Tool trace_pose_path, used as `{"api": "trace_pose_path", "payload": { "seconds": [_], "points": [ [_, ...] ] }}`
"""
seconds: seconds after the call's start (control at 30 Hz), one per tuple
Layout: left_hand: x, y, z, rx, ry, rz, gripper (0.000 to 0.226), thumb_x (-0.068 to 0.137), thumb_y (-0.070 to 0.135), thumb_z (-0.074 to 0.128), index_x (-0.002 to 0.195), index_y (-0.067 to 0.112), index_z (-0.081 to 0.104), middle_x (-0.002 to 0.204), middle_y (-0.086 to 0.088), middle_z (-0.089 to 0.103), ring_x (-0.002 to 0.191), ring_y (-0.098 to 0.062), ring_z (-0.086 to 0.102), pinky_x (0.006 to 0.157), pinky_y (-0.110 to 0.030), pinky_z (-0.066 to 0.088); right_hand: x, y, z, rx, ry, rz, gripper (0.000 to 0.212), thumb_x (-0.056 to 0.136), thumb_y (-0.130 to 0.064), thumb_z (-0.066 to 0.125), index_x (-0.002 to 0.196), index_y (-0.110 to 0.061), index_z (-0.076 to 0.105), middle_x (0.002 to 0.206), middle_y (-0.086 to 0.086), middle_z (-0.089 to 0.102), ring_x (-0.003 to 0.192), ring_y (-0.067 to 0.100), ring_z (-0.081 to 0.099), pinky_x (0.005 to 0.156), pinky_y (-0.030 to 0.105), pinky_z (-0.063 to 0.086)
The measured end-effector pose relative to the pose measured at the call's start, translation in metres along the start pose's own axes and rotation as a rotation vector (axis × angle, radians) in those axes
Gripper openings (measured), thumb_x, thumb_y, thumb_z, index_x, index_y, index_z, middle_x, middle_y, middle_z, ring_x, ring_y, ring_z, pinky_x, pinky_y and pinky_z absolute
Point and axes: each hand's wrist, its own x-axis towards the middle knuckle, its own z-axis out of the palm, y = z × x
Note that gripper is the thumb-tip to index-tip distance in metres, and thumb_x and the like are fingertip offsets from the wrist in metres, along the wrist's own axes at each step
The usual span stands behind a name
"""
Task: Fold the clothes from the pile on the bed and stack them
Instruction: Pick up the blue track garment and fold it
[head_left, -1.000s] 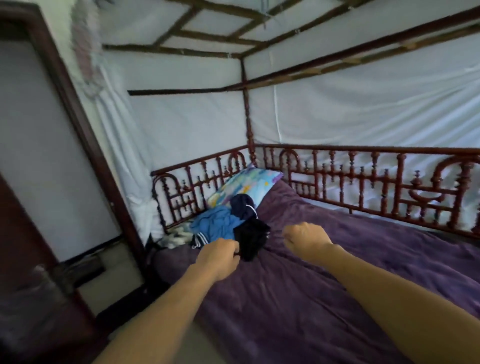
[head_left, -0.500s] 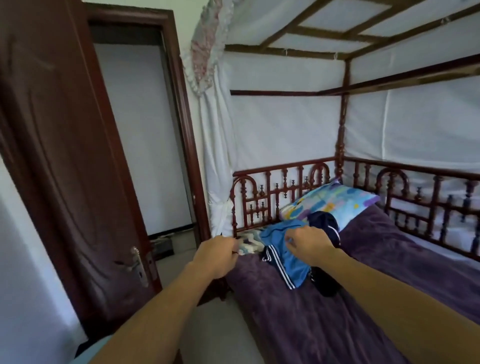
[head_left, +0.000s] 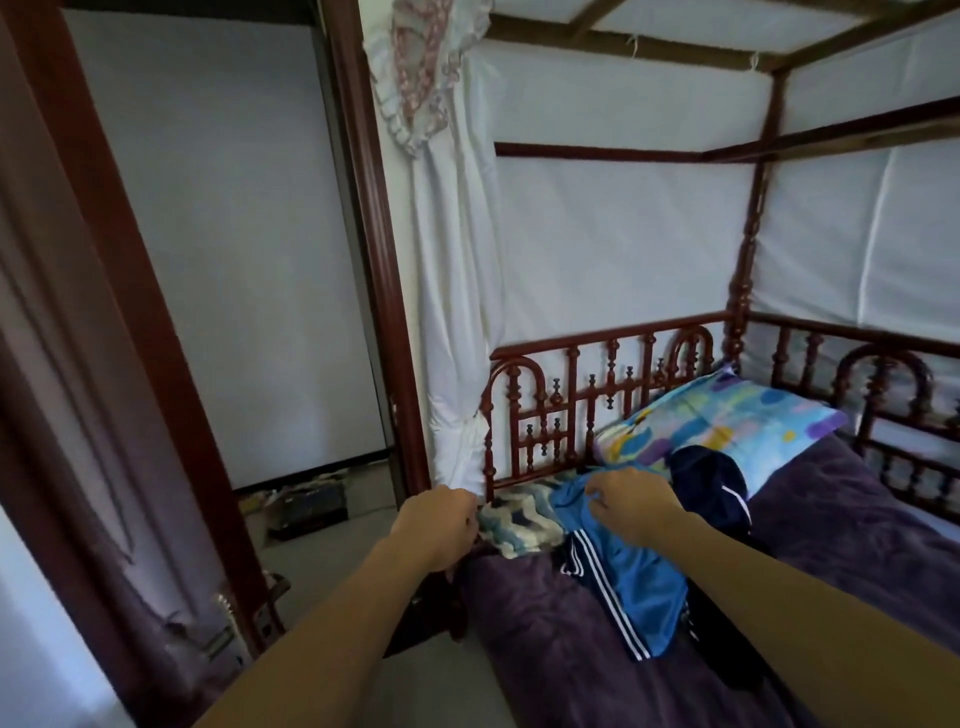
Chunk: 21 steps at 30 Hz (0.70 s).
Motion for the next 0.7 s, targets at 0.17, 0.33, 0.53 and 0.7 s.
{"api": "trace_pose_path", "payload": {
  "seconds": [0.17,0.33,0.53,0.7],
  "points": [
    [0.093,-0.042,0.033,-0.052,-0.028,0.092,0.025,0.094,0.031,0.048,0.108,0.016,0.062,0.108,-0.009,0.063,0.097,-0.028,0.060,0.074,-0.032,0.046,0.080,0.006,0.036,0.014,-0.019,0.105,0.023,0.096,-0.035,0.043,0.110,-0.026,0.059,0.106,0.003,0.064,0.092,0.025,0.060,0.067,0.031,0.043],
    [0.193,-0.069,0.053,-0.111,-0.094,0.186,0.024,0.093,0.032,0.048,0.107,0.019,0.062,0.108,-0.006,0.063,0.098,-0.025,0.059,0.075,-0.032,0.044,0.143,0.025,0.060,0.055,-0.021,0.256,0.023,0.096,-0.036,0.042,0.106,-0.025,0.061,0.107,0.003,0.065,0.094,0.026,0.061,0.070,0.031,0.043],
    [0.291,-0.053,0.100,-0.138,-0.189,0.307,0.021,0.093,0.027,0.047,0.100,0.016,0.063,0.104,-0.006,0.065,0.094,-0.025,0.060,0.073,-0.032,0.045,0.176,0.082,0.098,0.094,-0.066,0.441,0.025,0.094,-0.038,0.046,0.111,-0.030,0.063,0.112,0.002,0.065,0.097,0.026,0.062,0.069,0.031,0.040],
    [0.361,-0.032,0.166,-0.134,-0.291,0.411,0.023,0.094,0.031,0.045,0.103,0.018,0.062,0.105,-0.004,0.064,0.094,-0.023,0.060,0.080,-0.037,0.050,0.198,0.142,0.166,0.142,-0.137,0.622,0.021,0.091,-0.036,0.047,0.102,-0.027,0.063,0.108,0.006,0.063,0.096,0.029,0.061,0.071,0.033,0.041]
  ]
}}
